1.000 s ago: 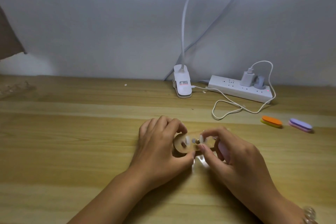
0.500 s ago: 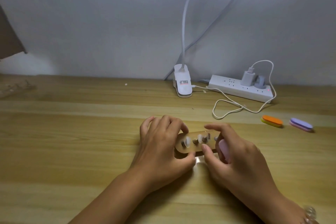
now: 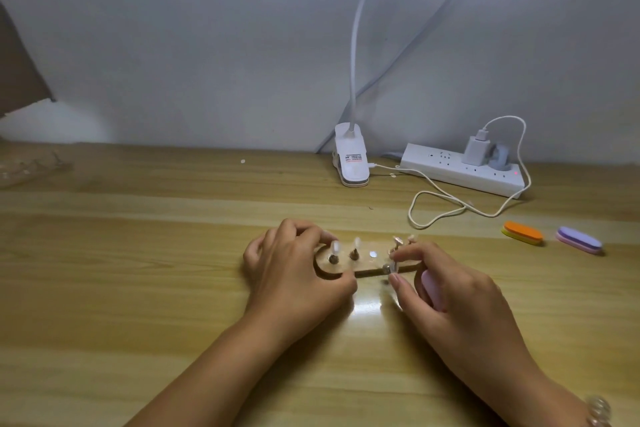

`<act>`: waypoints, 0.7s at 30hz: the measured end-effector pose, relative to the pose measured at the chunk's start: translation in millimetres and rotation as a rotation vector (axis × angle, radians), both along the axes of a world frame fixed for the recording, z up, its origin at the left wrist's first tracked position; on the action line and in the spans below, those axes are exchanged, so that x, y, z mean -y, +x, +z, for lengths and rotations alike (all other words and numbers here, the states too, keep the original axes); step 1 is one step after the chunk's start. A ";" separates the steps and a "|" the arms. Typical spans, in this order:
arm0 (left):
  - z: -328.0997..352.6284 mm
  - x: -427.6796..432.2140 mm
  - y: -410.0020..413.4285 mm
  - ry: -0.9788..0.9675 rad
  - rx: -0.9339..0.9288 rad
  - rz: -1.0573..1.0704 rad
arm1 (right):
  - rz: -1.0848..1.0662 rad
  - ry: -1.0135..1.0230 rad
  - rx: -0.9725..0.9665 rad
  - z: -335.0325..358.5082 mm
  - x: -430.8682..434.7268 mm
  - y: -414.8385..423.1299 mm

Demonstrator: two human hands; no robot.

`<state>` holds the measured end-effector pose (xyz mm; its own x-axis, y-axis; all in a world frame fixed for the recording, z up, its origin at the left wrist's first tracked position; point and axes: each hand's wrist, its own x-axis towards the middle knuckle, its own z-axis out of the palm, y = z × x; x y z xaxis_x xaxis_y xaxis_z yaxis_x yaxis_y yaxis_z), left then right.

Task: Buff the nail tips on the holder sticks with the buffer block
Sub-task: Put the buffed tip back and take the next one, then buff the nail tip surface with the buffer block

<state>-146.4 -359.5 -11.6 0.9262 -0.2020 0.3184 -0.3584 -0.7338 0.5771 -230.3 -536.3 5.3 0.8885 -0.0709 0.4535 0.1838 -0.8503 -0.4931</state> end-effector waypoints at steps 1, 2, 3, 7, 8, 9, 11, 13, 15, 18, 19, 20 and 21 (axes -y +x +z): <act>0.4 -0.5 1.9 0.000 -0.020 0.017 | 0.006 -0.007 -0.005 -0.3 -0.1 0.1; 1.3 -0.9 3.5 0.013 -0.033 0.038 | 0.012 -0.013 -0.011 -0.4 -0.1 0.3; 1.9 -1.5 4.8 0.032 -0.042 0.062 | 0.019 -0.015 -0.020 -0.5 0.0 0.7; 4.2 -1.3 2.8 0.044 -0.001 0.119 | 0.048 0.023 -0.026 -1.6 1.8 1.8; 5.1 -0.9 -0.3 0.016 0.064 0.110 | 0.053 0.039 -0.022 -2.1 2.3 2.3; 5.9 -0.1 -4.0 -0.012 0.143 0.085 | 0.056 0.055 -0.016 -2.4 2.9 2.6; 7.8 1.9 -12.5 -0.029 0.264 -0.011 | 0.066 0.106 -0.002 -2.8 3.8 3.6; 8.9 4.5 -19.8 0.016 0.263 -0.158 | 0.087 0.158 0.010 -2.2 3.5 4.1; 9.0 6.2 -23.2 0.013 0.183 -0.298 | 0.115 0.165 0.020 -0.1 1.7 3.1; 7.9 6.9 -21.7 -0.098 0.096 -0.412 | 0.169 0.127 0.004 0.9 -0.3 2.0; 7.3 6.6 -20.2 -0.138 0.077 -0.435 | 0.181 0.116 -0.008 0.9 -0.9 1.7; 6.4 5.9 -18.9 -0.166 0.070 -0.447 | 0.191 0.111 -0.015 1.0 -1.8 1.4; 5.6 5.6 -17.5 -0.181 0.070 -0.450 | 0.192 0.116 -0.017 1.1 -2.0 0.7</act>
